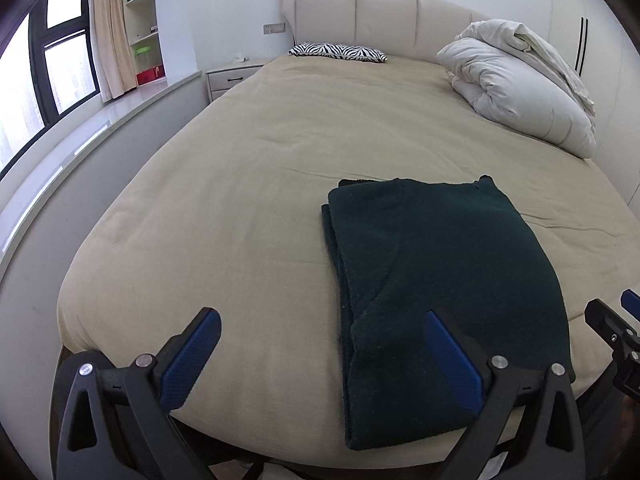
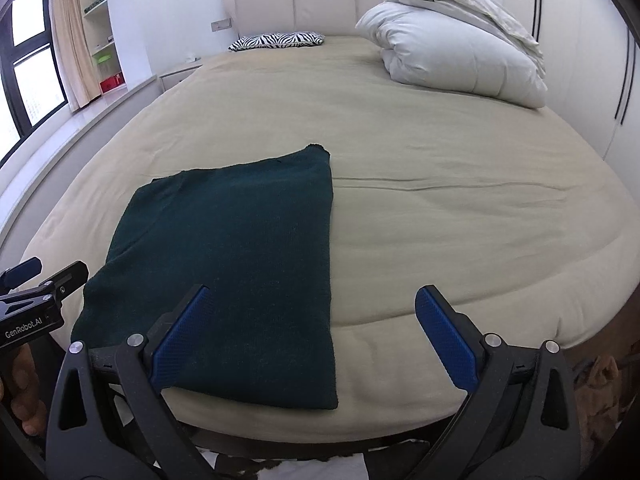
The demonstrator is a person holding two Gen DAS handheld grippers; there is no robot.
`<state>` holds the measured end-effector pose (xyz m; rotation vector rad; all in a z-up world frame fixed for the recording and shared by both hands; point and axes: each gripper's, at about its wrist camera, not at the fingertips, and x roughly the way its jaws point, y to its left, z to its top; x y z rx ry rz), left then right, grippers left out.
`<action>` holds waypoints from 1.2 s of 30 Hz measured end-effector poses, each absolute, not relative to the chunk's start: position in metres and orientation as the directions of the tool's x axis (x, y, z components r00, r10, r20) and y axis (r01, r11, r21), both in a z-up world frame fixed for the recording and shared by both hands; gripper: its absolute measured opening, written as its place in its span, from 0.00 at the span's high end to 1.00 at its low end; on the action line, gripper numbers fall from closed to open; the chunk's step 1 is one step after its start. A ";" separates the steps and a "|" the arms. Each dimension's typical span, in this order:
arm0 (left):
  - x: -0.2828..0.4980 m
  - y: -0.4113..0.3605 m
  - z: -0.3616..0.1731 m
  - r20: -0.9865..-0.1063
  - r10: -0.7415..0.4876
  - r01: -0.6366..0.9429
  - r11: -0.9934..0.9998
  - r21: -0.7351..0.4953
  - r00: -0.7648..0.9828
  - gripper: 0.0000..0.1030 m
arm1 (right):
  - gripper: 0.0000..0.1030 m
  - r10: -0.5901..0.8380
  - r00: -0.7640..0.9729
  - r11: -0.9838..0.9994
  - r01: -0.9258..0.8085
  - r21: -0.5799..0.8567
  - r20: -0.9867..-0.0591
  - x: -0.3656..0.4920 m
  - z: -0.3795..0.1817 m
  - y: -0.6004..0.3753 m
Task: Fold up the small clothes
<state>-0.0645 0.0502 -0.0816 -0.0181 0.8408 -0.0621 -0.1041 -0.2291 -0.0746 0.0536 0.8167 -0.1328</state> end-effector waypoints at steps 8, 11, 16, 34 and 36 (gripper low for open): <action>-0.062 0.051 -0.082 -0.744 -0.062 0.048 0.998 -0.040 0.665 0.00 | 0.00 -0.092 0.672 0.992 0.128 -0.006 -0.735 -0.100 -0.073 -0.227; -0.062 0.051 -0.082 -0.745 -0.061 0.047 0.998 -0.040 0.664 0.00 | 0.00 -0.092 0.672 0.992 0.128 -0.007 -0.735 -0.099 -0.072 -0.226; -0.061 0.051 -0.083 -0.746 -0.062 0.047 0.998 -0.042 0.663 0.00 | 0.00 -0.088 0.669 0.992 0.127 -0.002 -0.738 -0.097 -0.073 -0.224; -0.062 0.052 -0.084 -0.749 -0.061 0.046 0.998 -0.040 0.659 0.00 | 0.00 -0.082 0.663 0.991 0.134 0.010 -0.744 -0.091 -0.078 -0.222; -0.061 0.053 -0.084 -0.749 -0.061 0.047 0.998 -0.039 0.660 0.00 | 0.00 -0.081 0.662 0.991 0.134 0.012 -0.745 -0.091 -0.078 -0.221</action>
